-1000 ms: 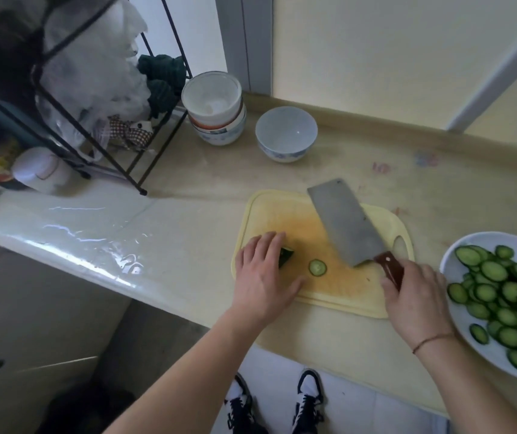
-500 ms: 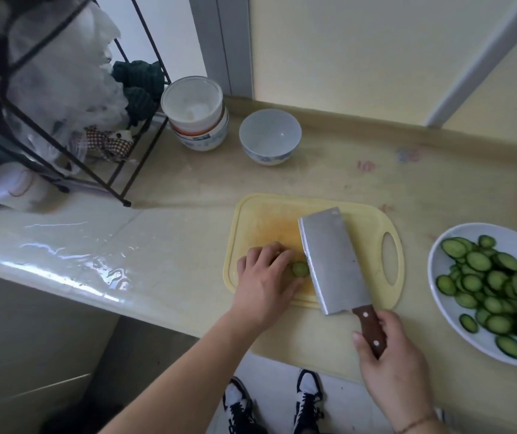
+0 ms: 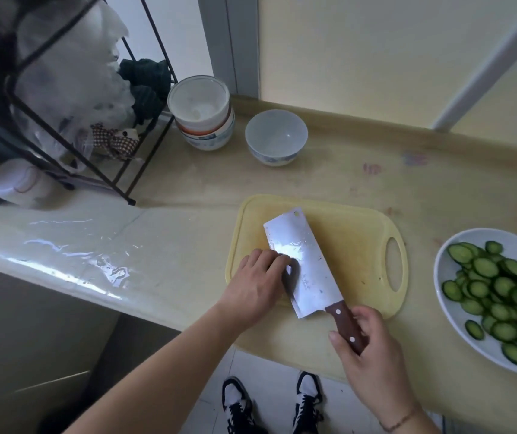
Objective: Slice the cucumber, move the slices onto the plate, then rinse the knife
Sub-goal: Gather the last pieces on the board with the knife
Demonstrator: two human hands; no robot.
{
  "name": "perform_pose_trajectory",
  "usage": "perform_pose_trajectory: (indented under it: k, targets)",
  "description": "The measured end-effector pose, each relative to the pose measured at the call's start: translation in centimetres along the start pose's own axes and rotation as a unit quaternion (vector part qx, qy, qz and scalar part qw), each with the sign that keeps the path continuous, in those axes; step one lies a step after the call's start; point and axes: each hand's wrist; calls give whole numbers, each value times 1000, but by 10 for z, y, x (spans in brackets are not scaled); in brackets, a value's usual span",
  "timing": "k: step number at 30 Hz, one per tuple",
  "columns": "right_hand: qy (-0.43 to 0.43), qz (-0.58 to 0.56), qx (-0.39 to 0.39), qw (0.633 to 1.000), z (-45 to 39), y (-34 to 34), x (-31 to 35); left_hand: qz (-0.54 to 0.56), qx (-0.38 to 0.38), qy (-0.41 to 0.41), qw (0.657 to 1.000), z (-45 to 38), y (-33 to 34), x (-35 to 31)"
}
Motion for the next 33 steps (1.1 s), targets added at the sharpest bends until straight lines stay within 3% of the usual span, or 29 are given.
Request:
perform_pose_trajectory:
  k: [2,4,5,7,9,13,15,17,19,21,23,25,30,33]
  targets:
    - [-14,6,13,1000,-7,-3,2,60,-3,-37,998,2,-12,4]
    - [-30,15,29,999,-19,-2,6,148,-49,-172,973,4,-28,-2]
    - [-43,23,31,998,-26,0,8,189,-83,-257,944,5,-36,-7]
    - [-71,53,29,996,-42,5,13,294,-139,-419,847,7,-49,-17]
    - [-87,75,19,993,-54,10,16,432,-179,-514,719,11,-60,-22]
    - [-140,155,-27,978,-63,17,14,629,-254,-566,469,24,-85,-29]
    - [-141,193,-47,970,-63,19,14,651,-281,-579,401,35,-95,-29]
    - [-162,223,-76,958,-59,22,27,647,-306,-586,380,49,-102,-28]
    - [-211,173,-66,960,-43,37,65,621,-339,-588,391,65,-108,-27]
    - [-226,44,88,969,-9,68,115,578,-375,-586,426,86,-115,-30]
    - [-198,-21,257,946,29,107,153,521,-410,-579,475,111,-124,-34]
    - [-161,-47,364,916,63,147,172,463,-450,-578,500,140,-136,-34]
    - [-168,-43,475,863,139,218,190,407,-538,-584,452,224,-165,-24]
    - [-138,-28,539,830,187,254,202,360,-570,-592,442,283,-179,-15]
Point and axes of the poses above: each hand's wrist, its own z-axis away from the middle knuckle, its own y-axis out of the palm, x = y × z, and after that the axes turned 6 degrees about -x, right-handed
